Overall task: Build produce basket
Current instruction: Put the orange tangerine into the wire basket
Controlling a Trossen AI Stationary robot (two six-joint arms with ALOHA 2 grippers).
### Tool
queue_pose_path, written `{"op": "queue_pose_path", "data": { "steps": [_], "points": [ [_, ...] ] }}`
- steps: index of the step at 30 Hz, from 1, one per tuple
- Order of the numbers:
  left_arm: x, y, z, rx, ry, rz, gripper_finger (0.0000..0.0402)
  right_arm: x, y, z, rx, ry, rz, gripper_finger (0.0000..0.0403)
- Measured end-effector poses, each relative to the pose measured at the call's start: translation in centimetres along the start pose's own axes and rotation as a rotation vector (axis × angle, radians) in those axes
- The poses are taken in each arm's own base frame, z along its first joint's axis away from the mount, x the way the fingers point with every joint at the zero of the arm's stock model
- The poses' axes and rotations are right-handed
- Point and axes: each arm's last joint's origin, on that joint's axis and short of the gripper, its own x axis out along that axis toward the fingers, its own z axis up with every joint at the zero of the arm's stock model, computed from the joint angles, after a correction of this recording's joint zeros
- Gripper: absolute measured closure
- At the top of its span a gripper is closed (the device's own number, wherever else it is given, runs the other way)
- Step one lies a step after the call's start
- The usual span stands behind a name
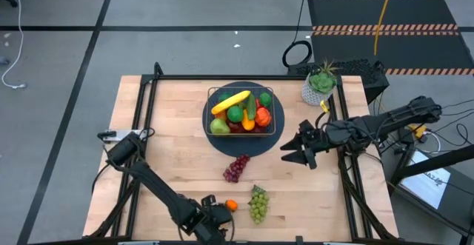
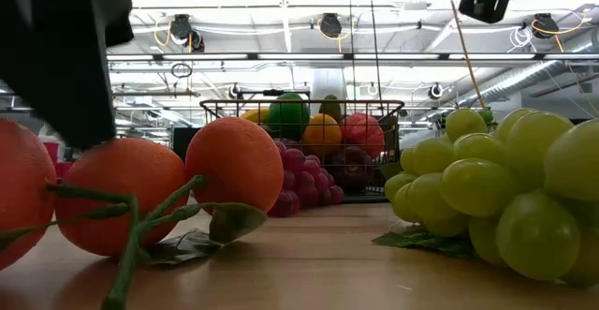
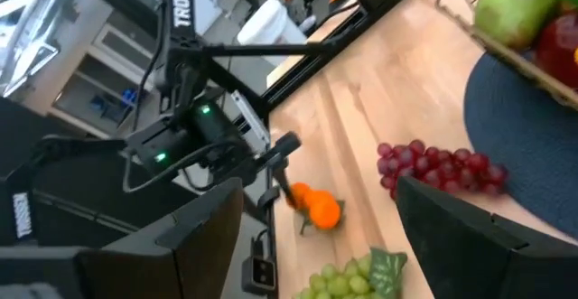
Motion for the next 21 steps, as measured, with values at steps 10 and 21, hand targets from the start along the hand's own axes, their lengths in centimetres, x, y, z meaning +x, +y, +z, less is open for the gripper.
{"op": "queue_pose_path", "data": {
  "steps": [10,21],
  "points": [
    [0.6,1.4,0.4,0.004,0.063,0.076,0.0192,-0.1,0.6,-0.8,-0.032,0.061,0.045,0.0119],
    [0.9,2.5,1.2,0.078,0.104,0.106,0.0275,-0.1,0.5,-1.0,-0.034,0.089,0.048,0.0119]
  ]
}}
